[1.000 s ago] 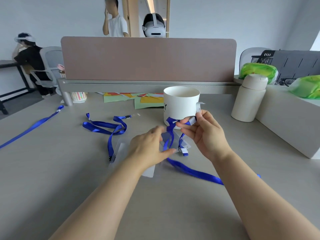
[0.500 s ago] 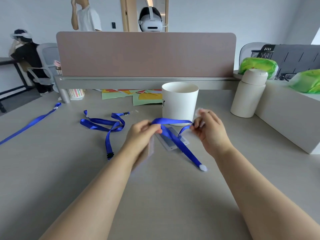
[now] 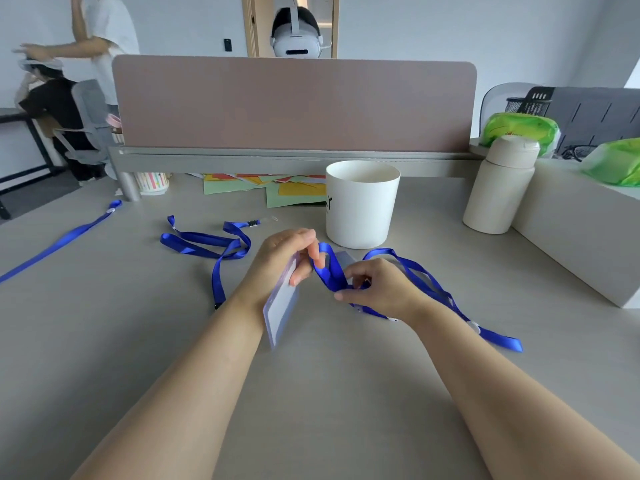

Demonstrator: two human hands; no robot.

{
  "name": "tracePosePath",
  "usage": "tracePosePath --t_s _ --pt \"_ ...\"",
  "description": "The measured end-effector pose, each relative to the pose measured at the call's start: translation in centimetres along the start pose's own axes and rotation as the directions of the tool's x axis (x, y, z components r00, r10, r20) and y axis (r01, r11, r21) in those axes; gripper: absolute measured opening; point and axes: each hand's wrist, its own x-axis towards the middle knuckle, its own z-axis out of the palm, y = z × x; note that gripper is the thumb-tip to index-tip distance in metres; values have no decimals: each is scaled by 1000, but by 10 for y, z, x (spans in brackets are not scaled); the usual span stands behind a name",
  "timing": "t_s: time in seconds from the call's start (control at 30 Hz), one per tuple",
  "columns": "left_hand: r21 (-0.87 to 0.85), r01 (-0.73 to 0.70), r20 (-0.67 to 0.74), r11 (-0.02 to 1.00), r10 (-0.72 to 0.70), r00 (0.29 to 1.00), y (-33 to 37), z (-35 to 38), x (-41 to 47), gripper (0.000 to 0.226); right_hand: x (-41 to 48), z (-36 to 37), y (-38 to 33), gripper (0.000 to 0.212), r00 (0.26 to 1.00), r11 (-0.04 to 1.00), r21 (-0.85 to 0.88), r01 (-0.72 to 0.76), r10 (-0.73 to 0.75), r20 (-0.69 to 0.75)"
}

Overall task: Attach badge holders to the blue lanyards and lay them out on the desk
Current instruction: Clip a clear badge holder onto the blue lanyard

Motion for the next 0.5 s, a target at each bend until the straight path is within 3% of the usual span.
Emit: tracePosePath --t_s 0.1,0.23,0.33,0.5 --pt "27 -44 -171 999 48 984 -1 0 3 44 0 1 1 42 998 1000 -14 10 -11 -69" --pt "389 70 -475 919 135 869 -11 1 8 50 4 -8 2 36 973 984 172 -45 83 -217" --pt "597 140 -480 790 211 852 -12 -1 12 48 10 -24 -9 12 938 915 402 -33 167 -304" --pt "705 147 -420 694 243 874 -16 -5 29 50 26 -46 -30 11 941 850 525 41 144 -306"
